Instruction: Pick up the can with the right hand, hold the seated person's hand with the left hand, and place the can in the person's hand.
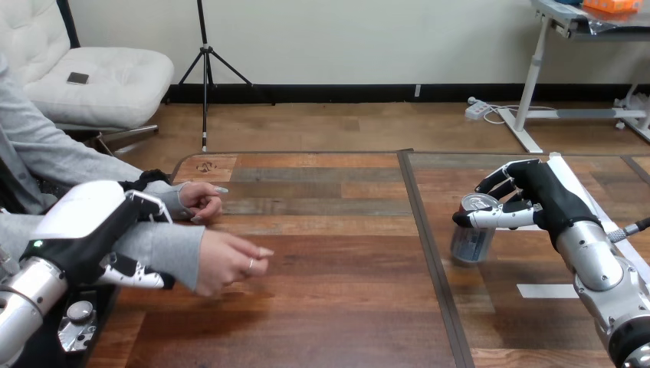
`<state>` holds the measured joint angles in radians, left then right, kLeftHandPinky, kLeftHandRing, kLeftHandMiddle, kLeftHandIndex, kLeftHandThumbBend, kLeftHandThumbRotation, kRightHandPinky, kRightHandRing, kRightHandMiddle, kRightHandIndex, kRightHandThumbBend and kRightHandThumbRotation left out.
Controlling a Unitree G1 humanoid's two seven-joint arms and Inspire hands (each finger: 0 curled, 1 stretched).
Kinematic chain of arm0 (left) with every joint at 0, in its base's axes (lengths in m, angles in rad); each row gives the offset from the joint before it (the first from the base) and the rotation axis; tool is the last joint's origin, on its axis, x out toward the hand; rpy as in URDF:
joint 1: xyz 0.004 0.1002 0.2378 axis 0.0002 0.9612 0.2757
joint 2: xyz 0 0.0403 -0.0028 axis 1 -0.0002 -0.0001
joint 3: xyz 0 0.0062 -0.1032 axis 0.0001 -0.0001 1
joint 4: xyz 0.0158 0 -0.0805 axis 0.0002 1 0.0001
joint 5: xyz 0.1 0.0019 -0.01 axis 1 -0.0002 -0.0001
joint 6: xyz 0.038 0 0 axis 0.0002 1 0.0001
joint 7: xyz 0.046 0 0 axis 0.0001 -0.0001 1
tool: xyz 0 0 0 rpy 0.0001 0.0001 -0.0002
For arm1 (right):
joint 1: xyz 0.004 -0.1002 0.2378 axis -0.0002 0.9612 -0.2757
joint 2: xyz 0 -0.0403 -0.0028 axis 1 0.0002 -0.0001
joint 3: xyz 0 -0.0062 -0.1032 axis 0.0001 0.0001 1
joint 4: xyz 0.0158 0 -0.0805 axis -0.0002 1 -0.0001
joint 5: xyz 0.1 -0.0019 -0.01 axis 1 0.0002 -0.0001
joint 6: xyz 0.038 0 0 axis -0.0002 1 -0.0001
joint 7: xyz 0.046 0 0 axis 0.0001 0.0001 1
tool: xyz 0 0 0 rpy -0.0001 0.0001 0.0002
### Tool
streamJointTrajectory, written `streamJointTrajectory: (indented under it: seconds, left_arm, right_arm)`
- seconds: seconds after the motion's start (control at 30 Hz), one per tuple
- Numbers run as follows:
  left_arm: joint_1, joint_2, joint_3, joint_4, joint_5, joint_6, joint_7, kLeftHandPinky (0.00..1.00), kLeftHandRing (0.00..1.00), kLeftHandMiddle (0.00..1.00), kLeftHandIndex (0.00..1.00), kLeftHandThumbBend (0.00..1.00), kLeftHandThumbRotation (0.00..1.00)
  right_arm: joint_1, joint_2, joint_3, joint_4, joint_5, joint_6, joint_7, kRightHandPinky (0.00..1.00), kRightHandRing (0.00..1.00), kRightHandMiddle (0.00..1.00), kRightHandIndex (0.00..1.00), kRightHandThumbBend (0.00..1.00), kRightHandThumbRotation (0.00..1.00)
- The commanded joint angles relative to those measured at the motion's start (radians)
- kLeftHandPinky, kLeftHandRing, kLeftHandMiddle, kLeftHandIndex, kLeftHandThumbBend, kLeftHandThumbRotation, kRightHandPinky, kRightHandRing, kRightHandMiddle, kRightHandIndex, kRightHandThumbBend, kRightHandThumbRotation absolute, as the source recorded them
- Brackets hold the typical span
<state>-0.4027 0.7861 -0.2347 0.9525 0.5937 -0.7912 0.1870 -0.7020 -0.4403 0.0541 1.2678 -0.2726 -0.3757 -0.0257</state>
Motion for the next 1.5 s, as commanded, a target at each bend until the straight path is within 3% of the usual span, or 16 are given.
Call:
streamJointTrajectory:
  seconds: [0.0, 0.17, 0.8, 1.47]
  left_arm:
    - [-0.079, 0.02, 0.056, -0.06, -0.048, -0.041, 0.043, 0.29, 0.32, 0.38, 0.43, 0.78, 0.0]
    - [-0.082, 0.017, 0.072, -0.069, -0.059, -0.06, 0.05, 0.25, 0.29, 0.36, 0.42, 0.78, 0.0]
    - [-0.059, 0.012, 0.122, -0.186, -0.09, -0.025, 0.027, 0.22, 0.26, 0.34, 0.42, 0.75, 0.0]
    - [-0.046, -0.035, 0.126, -0.238, -0.136, -0.02, -0.003, 0.2, 0.24, 0.32, 0.41, 0.69, 0.0]
  right_arm:
    - [-0.058, -0.022, -0.01, -0.068, 0.012, -0.023, -0.006, 0.34, 0.38, 0.42, 0.46, 0.76, 0.0]
    - [-0.062, -0.019, -0.007, -0.068, 0.008, -0.015, -0.014, 0.35, 0.38, 0.42, 0.46, 0.76, 0.0]
    - [-0.061, -0.007, -0.011, -0.088, 0.019, -0.034, 0.004, 0.34, 0.37, 0.42, 0.45, 0.76, 0.0]
    - [-0.059, 0.014, -0.003, -0.133, 0.011, -0.029, -0.012, 0.35, 0.38, 0.42, 0.45, 0.76, 0.0]
